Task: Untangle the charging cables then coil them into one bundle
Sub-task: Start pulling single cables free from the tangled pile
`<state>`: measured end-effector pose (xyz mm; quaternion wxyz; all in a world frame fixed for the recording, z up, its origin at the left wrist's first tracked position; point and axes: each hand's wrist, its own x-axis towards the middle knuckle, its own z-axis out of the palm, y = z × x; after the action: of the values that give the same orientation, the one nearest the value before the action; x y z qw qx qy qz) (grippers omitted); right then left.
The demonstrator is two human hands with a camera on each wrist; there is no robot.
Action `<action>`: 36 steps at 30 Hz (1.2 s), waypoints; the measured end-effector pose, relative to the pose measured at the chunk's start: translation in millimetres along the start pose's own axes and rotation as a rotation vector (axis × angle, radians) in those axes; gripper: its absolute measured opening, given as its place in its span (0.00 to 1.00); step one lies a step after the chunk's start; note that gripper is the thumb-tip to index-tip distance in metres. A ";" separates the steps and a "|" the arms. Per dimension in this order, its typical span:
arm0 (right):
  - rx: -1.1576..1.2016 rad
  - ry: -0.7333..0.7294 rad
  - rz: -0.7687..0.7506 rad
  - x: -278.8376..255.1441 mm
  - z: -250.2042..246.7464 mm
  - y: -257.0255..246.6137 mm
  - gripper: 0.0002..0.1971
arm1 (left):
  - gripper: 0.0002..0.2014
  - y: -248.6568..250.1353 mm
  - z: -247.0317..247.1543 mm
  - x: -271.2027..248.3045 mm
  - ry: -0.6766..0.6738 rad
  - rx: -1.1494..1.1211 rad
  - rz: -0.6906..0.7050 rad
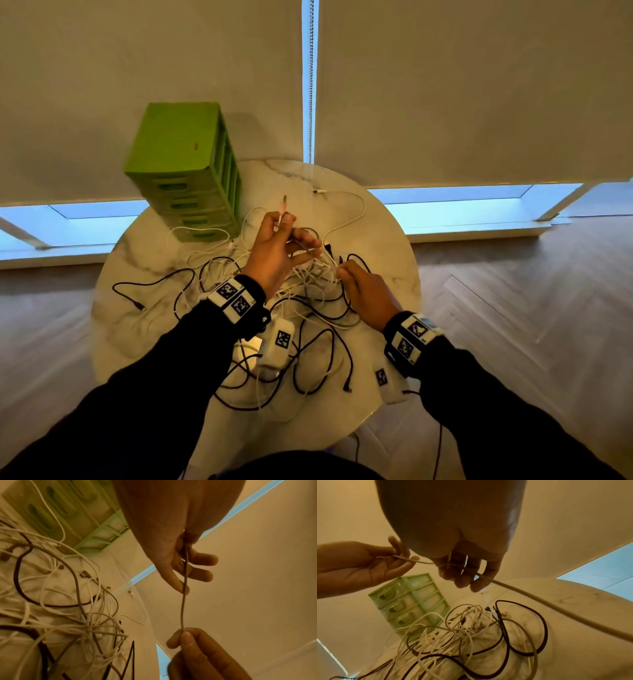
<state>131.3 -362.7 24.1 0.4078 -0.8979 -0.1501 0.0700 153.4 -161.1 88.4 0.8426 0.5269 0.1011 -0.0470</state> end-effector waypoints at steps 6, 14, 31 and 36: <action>-0.092 -0.529 -0.090 9.9 30.7 -6.5 0.11 | 0.10 -24.4 2.5 20.5 0.045 -0.041 -0.104; -0.133 -0.313 0.042 127.6 -13.0 46.4 0.11 | 0.17 -33.0 -15.0 61.3 0.036 0.051 -0.230; -0.454 -0.343 0.232 213.7 28.4 103.7 0.05 | 0.13 -63.2 -57.2 87.0 0.016 0.239 -0.268; 0.007 -0.067 0.024 180.8 7.3 58.6 0.05 | 0.13 -57.1 -61.9 87.4 0.044 0.233 -0.231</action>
<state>312.8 -334.9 -25.4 0.4050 -0.8953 -0.1524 0.1053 220.6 -128.3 -7.3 0.7624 0.6068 0.1732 -0.1434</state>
